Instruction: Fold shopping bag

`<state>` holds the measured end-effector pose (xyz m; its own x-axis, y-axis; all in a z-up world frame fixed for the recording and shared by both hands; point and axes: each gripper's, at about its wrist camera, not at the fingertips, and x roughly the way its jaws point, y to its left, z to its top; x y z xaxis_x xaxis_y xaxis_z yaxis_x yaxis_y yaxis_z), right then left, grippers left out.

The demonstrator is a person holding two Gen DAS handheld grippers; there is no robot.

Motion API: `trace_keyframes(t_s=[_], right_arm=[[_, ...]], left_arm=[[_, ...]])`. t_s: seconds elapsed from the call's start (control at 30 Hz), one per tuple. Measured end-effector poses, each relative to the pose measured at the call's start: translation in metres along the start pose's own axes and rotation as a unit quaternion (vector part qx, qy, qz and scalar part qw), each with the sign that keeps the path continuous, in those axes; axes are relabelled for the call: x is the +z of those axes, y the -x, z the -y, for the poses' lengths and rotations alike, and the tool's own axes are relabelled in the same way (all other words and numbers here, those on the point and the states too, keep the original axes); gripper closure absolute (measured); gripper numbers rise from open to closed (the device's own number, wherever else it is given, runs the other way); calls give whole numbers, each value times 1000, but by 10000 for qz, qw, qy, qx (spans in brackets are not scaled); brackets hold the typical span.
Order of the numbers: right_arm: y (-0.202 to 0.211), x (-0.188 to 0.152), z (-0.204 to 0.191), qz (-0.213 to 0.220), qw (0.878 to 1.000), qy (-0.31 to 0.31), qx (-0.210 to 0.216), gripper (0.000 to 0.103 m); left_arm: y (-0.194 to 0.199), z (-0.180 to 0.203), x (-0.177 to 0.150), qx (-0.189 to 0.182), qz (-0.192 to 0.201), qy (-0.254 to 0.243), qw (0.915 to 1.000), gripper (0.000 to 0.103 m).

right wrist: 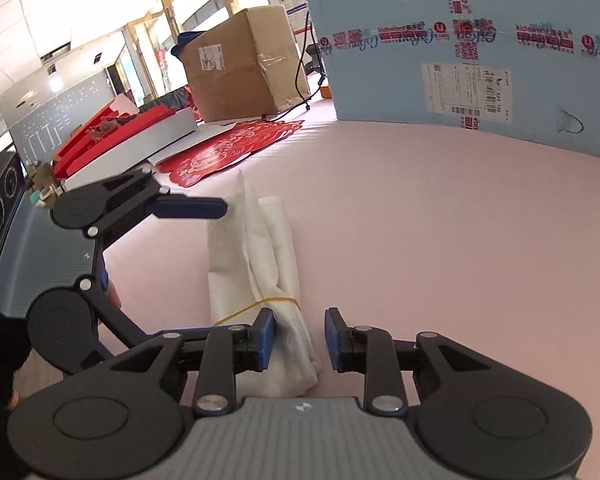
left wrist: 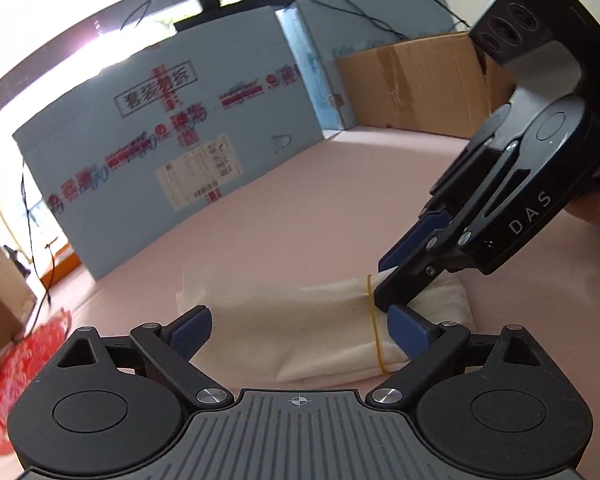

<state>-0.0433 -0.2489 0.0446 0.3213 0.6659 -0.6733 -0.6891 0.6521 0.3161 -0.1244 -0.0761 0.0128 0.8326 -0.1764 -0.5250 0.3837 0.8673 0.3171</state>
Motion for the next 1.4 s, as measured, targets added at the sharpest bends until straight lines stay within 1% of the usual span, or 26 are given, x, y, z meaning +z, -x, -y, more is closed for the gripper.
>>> trace_keyframes(t_s=[0.07,0.1,0.17,0.23,0.33,0.4,0.43,0.47,0.53,0.57,0.7,0.73,0.8,0.83,0.9,0.93,0.97,1.0,1.03,1.1,1.13,1.17,1.2,1.3,1.33,1.4], right_arm=[[-2,-1,0,75,9999,-87,-52,74],[-2,-2,-2,108,9999,-25,-110,74],[-4,-3,-5,129,9997,106,-199,74],[-4,-3,-2,136,9998,64,-160,75],[-3,-5,0,157,9998,50,-120,75],[-3,-6,-2,172,9997,114,-130,75],[-2,-6,-2,177,9997,132,-131,75],[-2,-6,-2,185,9997,142,-126,74],[-2,-6,-3,195,9996,179,-122,74],[-2,-6,-4,195,9995,206,-135,74],[-1,-7,-6,204,9993,254,-174,74],[-1,-7,-7,204,9993,265,-179,74],[-2,-7,-8,203,9992,297,-189,73],[-2,-6,-8,205,9991,311,-194,73],[-2,-6,-9,211,9989,358,-203,73],[-2,-7,-10,214,9988,384,-208,72],[-2,-7,-12,220,9985,463,-214,74],[-2,-8,-15,227,9978,576,-222,83],[-3,-9,-19,235,9968,718,-248,85],[-3,-11,-27,248,9937,1041,-320,85],[-2,-12,-29,250,9928,1128,-325,86],[-2,-12,-30,247,9924,1168,-311,86],[-1,-12,-30,244,9921,1191,-298,86],[0,-14,-33,242,9903,1334,-307,87],[0,-15,-34,242,9897,1376,-320,87],[1,-13,-31,228,9913,1270,-256,86]], left_arm=[[3,5,-1,337,-46,-133,9993,5],[3,6,-1,506,-78,-202,9985,5],[2,9,-3,1017,-132,-418,9939,5],[0,7,-7,1467,-174,-660,9868,5],[-3,-8,-15,1737,-201,-732,9819,5],[-8,-20,-22,1980,-212,-940,9754,5],[-8,-26,-26,1859,-139,-1132,9759,5],[-3,-30,-28,1396,28,-1225,9826,5],[5,-40,-22,774,220,-948,9922,5],[10,-46,-18,490,330,-781,9952,5],[26,-64,-7,261,615,-300,9973,6],[29,-64,-4,158,732,-167,9970,5],[28,-53,2,-68,813,-146,9966,5],[18,-40,4,-114,631,-403,9971,4],[0,-15,7,-176,284,-898,9954,5],[-6,-11,5,-56,231,-1026,9944,4],[-12,-9,6,34,270,-1015,9945,3],[-17,-10,7,107,305,-961,9948,3],[-20,-18,9,95,324,-700,9970,3],[-27,-36,12,83,343,-185,9992,3],[-35,-46,10,128,269,16,9996,3],[-39,-51,8,112,235,117,9996,3],[-42,-57,6,90,202,235,9995,3],[-49,-80,-1,-19,136,791,9968,3],[-49,-85,-4,-55,107,846,9963,3],[-42,-85,-7,-261,113,710,9971,3]])
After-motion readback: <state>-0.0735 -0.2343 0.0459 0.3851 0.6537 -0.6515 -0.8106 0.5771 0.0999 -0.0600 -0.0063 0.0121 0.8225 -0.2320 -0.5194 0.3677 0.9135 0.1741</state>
